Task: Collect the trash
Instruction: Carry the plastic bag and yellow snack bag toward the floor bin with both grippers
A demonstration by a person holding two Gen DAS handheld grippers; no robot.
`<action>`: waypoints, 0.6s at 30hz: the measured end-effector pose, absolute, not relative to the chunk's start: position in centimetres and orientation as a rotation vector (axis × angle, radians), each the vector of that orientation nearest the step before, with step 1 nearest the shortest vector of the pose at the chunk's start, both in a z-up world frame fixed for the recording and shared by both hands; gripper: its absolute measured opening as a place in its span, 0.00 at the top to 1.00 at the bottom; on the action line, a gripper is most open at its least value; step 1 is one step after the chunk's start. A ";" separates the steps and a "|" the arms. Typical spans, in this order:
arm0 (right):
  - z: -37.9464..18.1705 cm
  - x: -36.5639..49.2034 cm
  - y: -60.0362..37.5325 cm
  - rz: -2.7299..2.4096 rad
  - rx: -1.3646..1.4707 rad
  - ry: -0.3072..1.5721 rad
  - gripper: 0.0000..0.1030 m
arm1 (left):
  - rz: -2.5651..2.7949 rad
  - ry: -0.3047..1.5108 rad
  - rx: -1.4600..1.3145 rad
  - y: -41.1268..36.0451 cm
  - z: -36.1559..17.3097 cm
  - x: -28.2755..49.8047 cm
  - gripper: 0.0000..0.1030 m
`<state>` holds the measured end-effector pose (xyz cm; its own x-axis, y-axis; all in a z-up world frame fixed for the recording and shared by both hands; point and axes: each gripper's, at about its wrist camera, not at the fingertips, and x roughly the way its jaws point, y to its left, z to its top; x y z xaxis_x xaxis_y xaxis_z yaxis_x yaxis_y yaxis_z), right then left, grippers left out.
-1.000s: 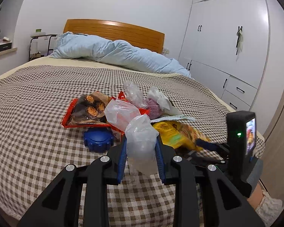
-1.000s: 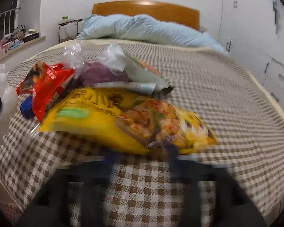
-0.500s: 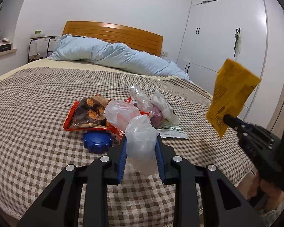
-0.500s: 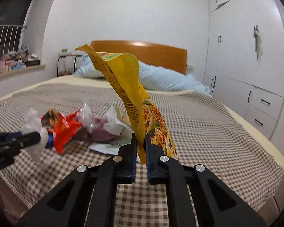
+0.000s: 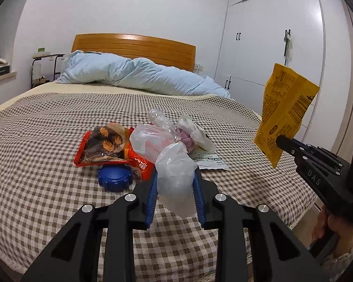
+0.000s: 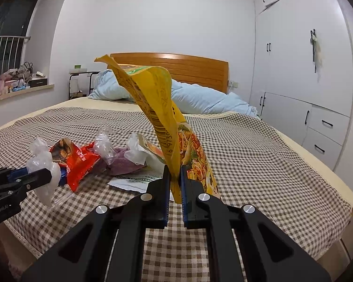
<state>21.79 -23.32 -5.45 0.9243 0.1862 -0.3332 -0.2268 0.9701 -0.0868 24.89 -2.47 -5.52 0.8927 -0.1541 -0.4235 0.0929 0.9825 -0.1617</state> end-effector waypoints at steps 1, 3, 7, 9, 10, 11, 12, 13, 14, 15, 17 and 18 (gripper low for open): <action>-5.5 21.8 -23.3 0.212 -0.125 0.330 0.92 | -0.128 0.450 -0.140 -2.4 -5.5 24.9 0.75; -5.5 21.7 -23.3 0.212 -0.124 0.330 0.92 | -0.127 0.449 -0.141 -2.4 -5.5 24.9 0.75; -5.5 21.7 -23.2 0.213 -0.128 0.330 0.92 | -0.126 0.448 -0.142 -2.3 -5.5 24.9 0.75; -5.5 21.7 -23.2 0.213 -0.128 0.330 0.92 | -0.128 0.449 -0.143 -2.3 -5.5 24.9 0.75; -5.5 21.7 -23.2 0.213 -0.127 0.330 0.92 | -0.129 0.448 -0.143 -2.3 -5.5 24.9 0.75; -5.5 21.7 -23.2 0.213 -0.127 0.330 0.92 | -0.129 0.447 -0.143 -2.3 -5.5 24.9 0.75; -5.5 21.7 -23.2 0.213 -0.127 0.331 0.92 | -0.129 0.447 -0.143 -2.3 -5.5 24.9 0.75; -5.5 21.7 -23.2 0.213 -0.128 0.330 0.92 | -0.130 0.445 -0.143 -2.3 -5.4 24.8 0.75; -5.5 21.6 -23.2 0.212 -0.128 0.329 0.92 | -0.129 0.444 -0.142 -2.3 -5.4 24.7 0.75; -5.5 21.7 -23.2 0.213 -0.129 0.331 0.92 | -0.129 0.443 -0.142 -2.3 -5.3 24.7 0.75; -5.5 21.6 -23.2 0.212 -0.131 0.329 0.92 | -0.129 0.442 -0.142 -2.3 -5.3 24.7 0.75; -5.4 21.6 -23.2 0.214 -0.132 0.330 0.92 | -0.129 0.442 -0.143 -2.3 -5.3 24.6 0.75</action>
